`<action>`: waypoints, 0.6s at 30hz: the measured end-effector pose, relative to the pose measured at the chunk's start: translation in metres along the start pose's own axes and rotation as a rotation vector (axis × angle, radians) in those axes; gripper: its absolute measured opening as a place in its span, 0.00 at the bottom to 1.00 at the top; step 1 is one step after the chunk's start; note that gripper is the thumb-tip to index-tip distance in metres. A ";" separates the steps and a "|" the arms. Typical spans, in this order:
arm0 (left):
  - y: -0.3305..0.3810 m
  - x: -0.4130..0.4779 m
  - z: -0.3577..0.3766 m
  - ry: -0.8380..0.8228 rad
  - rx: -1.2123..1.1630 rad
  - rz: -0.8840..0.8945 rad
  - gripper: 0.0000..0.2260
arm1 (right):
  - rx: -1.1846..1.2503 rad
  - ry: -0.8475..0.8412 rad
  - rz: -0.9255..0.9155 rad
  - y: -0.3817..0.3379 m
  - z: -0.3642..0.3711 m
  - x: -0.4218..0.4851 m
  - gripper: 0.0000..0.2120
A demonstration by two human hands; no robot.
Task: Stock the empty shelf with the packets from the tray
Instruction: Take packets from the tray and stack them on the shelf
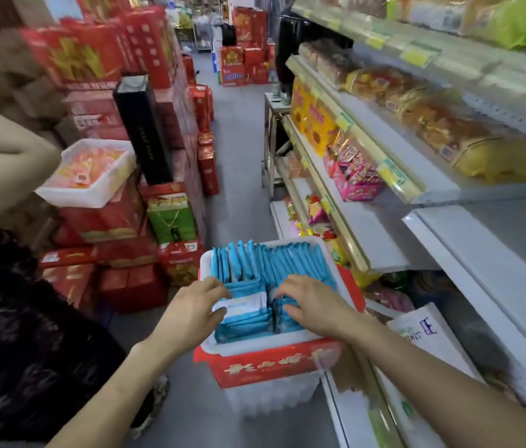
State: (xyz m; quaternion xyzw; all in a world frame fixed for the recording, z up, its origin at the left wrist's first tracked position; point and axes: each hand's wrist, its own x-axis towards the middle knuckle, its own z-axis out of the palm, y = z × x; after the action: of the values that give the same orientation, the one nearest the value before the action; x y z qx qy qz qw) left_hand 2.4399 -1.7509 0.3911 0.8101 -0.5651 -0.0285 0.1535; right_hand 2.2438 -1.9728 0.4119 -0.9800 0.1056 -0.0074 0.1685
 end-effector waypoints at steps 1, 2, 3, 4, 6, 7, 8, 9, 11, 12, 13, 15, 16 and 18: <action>-0.001 -0.001 0.002 0.016 0.016 -0.004 0.13 | 0.003 -0.003 -0.013 -0.003 0.002 0.004 0.12; -0.001 -0.001 0.003 0.027 0.039 -0.015 0.15 | 0.009 -0.002 -0.017 -0.004 0.003 0.008 0.11; 0.000 0.001 0.003 0.029 0.073 -0.024 0.16 | 0.016 0.006 -0.023 -0.005 0.004 0.011 0.11; 0.001 0.003 0.004 0.024 0.105 -0.021 0.17 | 0.019 0.011 -0.025 -0.005 0.005 0.013 0.10; 0.003 0.010 0.006 0.003 0.158 0.016 0.17 | 0.029 0.020 -0.024 -0.004 0.003 0.015 0.09; 0.005 0.013 0.006 -0.007 0.190 0.033 0.17 | 0.034 0.024 -0.021 -0.003 0.002 0.015 0.09; 0.007 0.016 0.006 -0.017 0.218 0.044 0.16 | 0.038 0.023 -0.011 0.000 0.001 0.014 0.09; 0.010 0.018 0.005 -0.025 0.236 0.052 0.16 | 0.037 0.027 -0.003 0.002 0.000 0.012 0.09; 0.014 0.020 0.004 -0.048 0.252 0.078 0.14 | 0.032 0.035 0.012 0.006 -0.001 0.010 0.09; 0.015 0.021 0.006 -0.065 0.250 0.098 0.13 | 0.031 0.037 0.017 0.008 -0.002 0.008 0.09; 0.015 0.022 0.007 -0.085 0.238 0.119 0.12 | 0.028 0.038 0.017 0.008 -0.002 0.008 0.09; 0.016 0.024 0.010 -0.119 0.221 0.158 0.14 | 0.024 0.032 0.018 0.008 -0.004 0.009 0.09; 0.016 0.025 0.011 -0.131 0.226 0.177 0.15 | 0.030 0.029 0.020 0.007 -0.004 0.012 0.09; 0.019 0.025 0.009 -0.156 0.242 0.210 0.17 | 0.042 0.034 0.012 0.003 -0.005 0.019 0.08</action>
State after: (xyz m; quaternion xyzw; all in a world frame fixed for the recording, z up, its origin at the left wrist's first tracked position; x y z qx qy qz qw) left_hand 2.4295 -1.7825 0.3910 0.7546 -0.6561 -0.0071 0.0126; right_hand 2.2613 -1.9816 0.4153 -0.9753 0.1143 -0.0252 0.1873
